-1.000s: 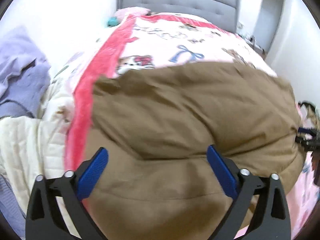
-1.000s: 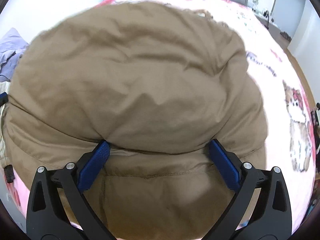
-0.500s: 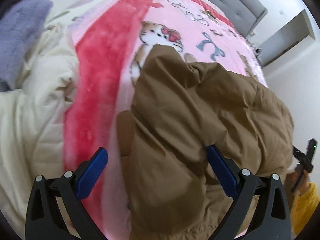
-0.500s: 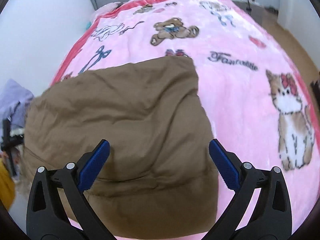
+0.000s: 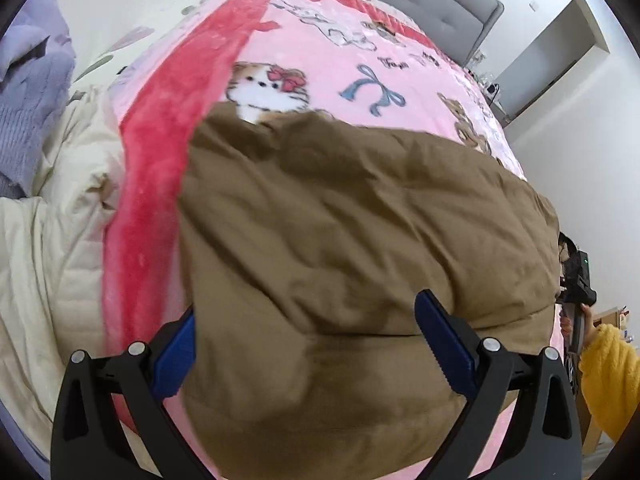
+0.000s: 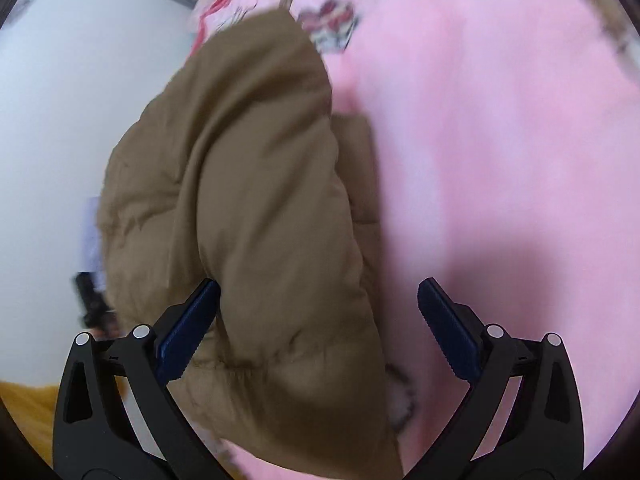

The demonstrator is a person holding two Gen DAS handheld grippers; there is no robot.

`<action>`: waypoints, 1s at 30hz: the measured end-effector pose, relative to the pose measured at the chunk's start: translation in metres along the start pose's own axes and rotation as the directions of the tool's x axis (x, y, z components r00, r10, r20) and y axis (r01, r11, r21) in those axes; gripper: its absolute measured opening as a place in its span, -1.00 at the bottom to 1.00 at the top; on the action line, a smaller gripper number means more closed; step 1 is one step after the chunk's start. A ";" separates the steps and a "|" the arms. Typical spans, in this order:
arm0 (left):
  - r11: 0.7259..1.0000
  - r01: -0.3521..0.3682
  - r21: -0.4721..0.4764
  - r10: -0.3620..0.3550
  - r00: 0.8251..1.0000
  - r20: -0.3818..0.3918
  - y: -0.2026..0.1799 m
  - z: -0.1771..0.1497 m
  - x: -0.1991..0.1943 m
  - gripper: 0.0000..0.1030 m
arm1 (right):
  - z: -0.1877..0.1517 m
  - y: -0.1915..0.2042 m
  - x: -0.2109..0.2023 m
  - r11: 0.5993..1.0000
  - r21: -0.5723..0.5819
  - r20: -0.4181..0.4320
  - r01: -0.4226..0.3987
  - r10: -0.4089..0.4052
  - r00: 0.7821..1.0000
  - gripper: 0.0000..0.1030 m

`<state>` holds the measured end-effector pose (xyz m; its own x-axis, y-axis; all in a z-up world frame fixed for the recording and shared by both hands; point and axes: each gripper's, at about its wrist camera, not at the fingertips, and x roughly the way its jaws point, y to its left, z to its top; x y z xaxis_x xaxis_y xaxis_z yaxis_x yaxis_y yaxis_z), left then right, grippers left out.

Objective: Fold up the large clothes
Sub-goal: 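Grasp the jacket bundle with the right tool while the left tool grasps beside it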

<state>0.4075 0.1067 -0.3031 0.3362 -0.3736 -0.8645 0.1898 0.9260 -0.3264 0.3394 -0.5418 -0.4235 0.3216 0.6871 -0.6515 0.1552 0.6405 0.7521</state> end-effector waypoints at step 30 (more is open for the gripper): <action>0.996 -0.084 0.015 0.085 0.992 -0.092 -0.003 -0.003 0.016 0.90 | -0.014 0.069 0.053 0.992 -0.127 -0.093 -0.011 -0.001 0.996 -0.24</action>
<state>0.4093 0.0982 -0.3169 0.2649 -0.2867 -0.9207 0.1751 0.9532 -0.2465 0.3541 -0.4561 -0.4074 0.2328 0.7154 -0.6588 0.0324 0.6714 0.7404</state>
